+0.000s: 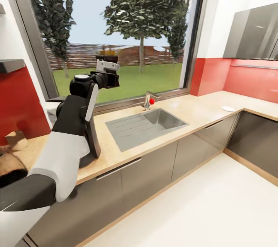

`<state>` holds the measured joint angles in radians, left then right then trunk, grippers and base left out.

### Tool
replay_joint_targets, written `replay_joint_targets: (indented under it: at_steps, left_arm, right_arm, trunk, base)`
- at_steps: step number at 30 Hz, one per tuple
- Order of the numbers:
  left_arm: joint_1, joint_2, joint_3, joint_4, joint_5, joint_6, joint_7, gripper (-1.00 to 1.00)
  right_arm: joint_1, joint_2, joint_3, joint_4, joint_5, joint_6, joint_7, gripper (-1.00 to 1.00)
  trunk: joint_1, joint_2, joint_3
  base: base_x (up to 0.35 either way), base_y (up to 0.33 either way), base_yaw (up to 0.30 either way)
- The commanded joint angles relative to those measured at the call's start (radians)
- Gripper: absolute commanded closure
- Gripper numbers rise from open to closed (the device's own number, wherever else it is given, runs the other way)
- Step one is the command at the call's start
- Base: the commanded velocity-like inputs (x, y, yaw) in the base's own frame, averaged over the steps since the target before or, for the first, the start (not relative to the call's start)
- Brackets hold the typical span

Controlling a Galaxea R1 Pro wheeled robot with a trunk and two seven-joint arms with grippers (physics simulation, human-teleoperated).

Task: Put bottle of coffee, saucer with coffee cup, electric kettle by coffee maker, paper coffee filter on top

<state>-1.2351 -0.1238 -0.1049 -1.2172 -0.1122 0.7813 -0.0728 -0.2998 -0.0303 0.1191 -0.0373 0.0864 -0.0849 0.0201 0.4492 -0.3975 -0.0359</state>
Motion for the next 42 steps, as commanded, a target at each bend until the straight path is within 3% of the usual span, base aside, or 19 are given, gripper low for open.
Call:
replay_joint_targets:
  at_steps: [1, 8, 17, 24, 31, 34, 42]
  left_arm:
    - [0.002, -0.001, 0.001, -0.001, -0.011, 0.004, -0.008, 1.00]
    - [0.017, -0.001, 0.001, -0.001, -0.012, 0.003, -0.006, 1.00]
    - [0.043, 0.000, 0.001, -0.001, -0.011, 0.002, 0.016, 1.00]
    - [0.130, -0.002, 0.000, -0.001, -0.009, -0.012, 0.081, 1.00]
    - [0.184, -0.002, -0.053, 0.001, -0.008, -0.068, 0.137, 1.00]
    - [0.202, -0.001, -0.058, 0.001, -0.008, -0.074, 0.164, 1.00]
    - [0.228, 0.000, -0.058, 0.001, -0.010, -0.077, 0.167, 1.00]
  right_arm:
    - [-0.001, 0.000, 0.002, 0.001, 0.009, -0.003, 0.001, -1.00]
    - [-0.001, 0.000, 0.002, 0.001, 0.009, -0.003, -0.002, -1.00]
    - [-0.001, 0.000, 0.002, 0.001, 0.009, -0.003, -0.003, -1.00]
    - [-0.001, 0.000, 0.002, 0.001, 0.009, -0.003, -0.003, -1.00]
    - [-0.001, 0.000, 0.002, 0.001, 0.009, -0.003, -0.003, -1.00]
    - [-0.001, -0.002, 0.002, 0.001, 0.010, 0.000, -0.002, -1.00]
    - [-0.001, -0.003, 0.002, -0.001, 0.009, -0.001, -0.003, -1.00]
  trunk:
    - [0.001, -0.002, -0.002]
    - [0.001, -0.002, -0.002]
    - [0.001, -0.002, -0.002]
    - [0.001, -0.002, -0.002]
    - [0.001, -0.002, -0.002]
    - [0.001, -0.002, -0.002]
    - [0.001, -0.002, -0.002]
  base:
    - [0.030, -0.267, 0.000]
    - [0.008, -0.271, 0.038]
    - [0.000, -0.273, 0.249]
    - [0.000, -0.273, 0.277]
    - [0.078, -0.271, 0.236]
    - [0.195, -0.244, 0.028]
    - [0.261, -0.218, 0.001]
